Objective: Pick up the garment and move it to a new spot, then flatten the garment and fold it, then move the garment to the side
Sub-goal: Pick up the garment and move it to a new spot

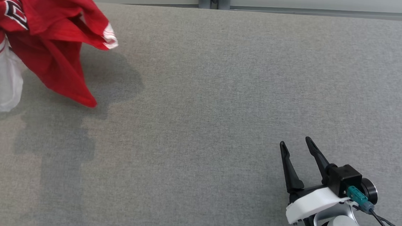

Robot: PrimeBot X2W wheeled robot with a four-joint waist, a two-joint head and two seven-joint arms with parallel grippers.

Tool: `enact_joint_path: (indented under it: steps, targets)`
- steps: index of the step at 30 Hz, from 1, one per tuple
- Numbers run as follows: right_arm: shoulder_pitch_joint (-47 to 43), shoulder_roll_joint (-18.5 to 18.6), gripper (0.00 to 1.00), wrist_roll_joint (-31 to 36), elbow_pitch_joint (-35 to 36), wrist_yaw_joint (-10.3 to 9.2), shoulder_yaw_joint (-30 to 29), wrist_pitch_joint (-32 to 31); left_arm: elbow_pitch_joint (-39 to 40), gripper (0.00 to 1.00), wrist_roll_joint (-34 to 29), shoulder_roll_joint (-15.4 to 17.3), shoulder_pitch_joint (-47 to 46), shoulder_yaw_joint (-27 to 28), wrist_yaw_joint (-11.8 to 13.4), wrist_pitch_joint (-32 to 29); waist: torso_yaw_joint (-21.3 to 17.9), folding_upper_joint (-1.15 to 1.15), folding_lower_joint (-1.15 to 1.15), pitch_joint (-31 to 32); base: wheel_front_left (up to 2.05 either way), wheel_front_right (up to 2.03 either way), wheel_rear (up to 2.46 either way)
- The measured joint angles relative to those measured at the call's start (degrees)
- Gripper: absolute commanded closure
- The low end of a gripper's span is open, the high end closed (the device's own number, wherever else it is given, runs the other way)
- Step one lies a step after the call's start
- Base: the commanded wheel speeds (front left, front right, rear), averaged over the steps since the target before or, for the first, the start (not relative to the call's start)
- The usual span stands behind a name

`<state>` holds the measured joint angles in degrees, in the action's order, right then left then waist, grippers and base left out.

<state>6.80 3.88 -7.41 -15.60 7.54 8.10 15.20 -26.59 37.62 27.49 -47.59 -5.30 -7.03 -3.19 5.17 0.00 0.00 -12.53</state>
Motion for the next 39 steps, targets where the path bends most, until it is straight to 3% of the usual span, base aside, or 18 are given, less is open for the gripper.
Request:
enact_joint_path:
  steps: [5, 9, 12, 19, 25, 31, 37, 38, 39]
  targets:
    - [-0.7, -0.7, 0.0, -0.1, 0.1, 0.0, -0.6, 0.0, 19.8, 1.0, 4.9, -1.2, 8.5, 0.1, 2.7, -7.7, -2.6, 0.0, 0.0, 1.0, 0.0, 0.0, 0.0]
    - [-1.2, -0.9, 0.0, -0.4, 0.1, 0.0, -1.4, 0.0, 33.9, 1.0, 9.0, -4.7, 14.2, -1.7, 5.2, -12.2, -4.8, 0.0, 0.0, 1.6, 0.0, 0.0, 0.0]
    - [-1.6, -0.9, 0.0, -0.5, 0.2, 0.0, -2.0, 0.0, 41.9, 1.0, 8.4, -7.3, 17.4, -5.3, 7.3, -13.7, -6.7, 0.0, 0.0, 2.0, 0.0, 0.0, 0.0]
    - [-2.2, -1.0, 0.0, -1.3, 0.3, 0.0, -1.8, 0.0, 47.7, 1.0, 9.3, -16.1, 22.0, -15.9, 8.8, -14.8, -11.8, 0.0, 0.0, 2.9, 0.0, 0.0, 0.0]
    - [-3.4, -1.0, 0.0, -2.2, 0.3, 0.0, -2.2, 0.0, 38.7, 1.0, 9.6, -20.8, 24.6, -20.9, 7.4, -11.4, -16.6, 0.0, 0.0, 3.4, 0.0, 0.0, 0.0]
    - [-5.4, -1.0, 0.0, -2.6, 0.2, 0.0, -3.2, 0.0, 19.0, 1.0, 4.8, -21.4, 26.1, -24.0, 3.3, -2.0, -20.2, 0.0, 0.0, 3.6, 0.0, 0.0, 0.0]
    - [-5.8, -1.0, 0.0, -2.3, -0.3, 0.0, -2.6, -0.1, 0.1, 1.0, 1.5, -23.1, 25.8, -29.0, 0.5, 7.5, -20.3, 0.0, 0.0, 4.5, 0.0, 0.0, 0.0]
    - [-5.8, -1.0, 0.0, -2.2, -0.4, 0.0, -2.5, -0.1, -1.5, 0.92, 1.1, -23.2, 25.6, -29.9, 0.4, 8.5, -20.2, 0.0, 0.0, 4.6, 0.0, 0.0, 0.0]
    - [-5.8, -1.0, 0.0, -2.0, -0.4, 0.0, -2.2, -0.1, -3.2, 0.6, 0.7, -23.3, 25.4, -30.6, 0.2, 9.9, -19.9, 0.0, 0.0, 4.8, 0.0, 0.0, 0.0]
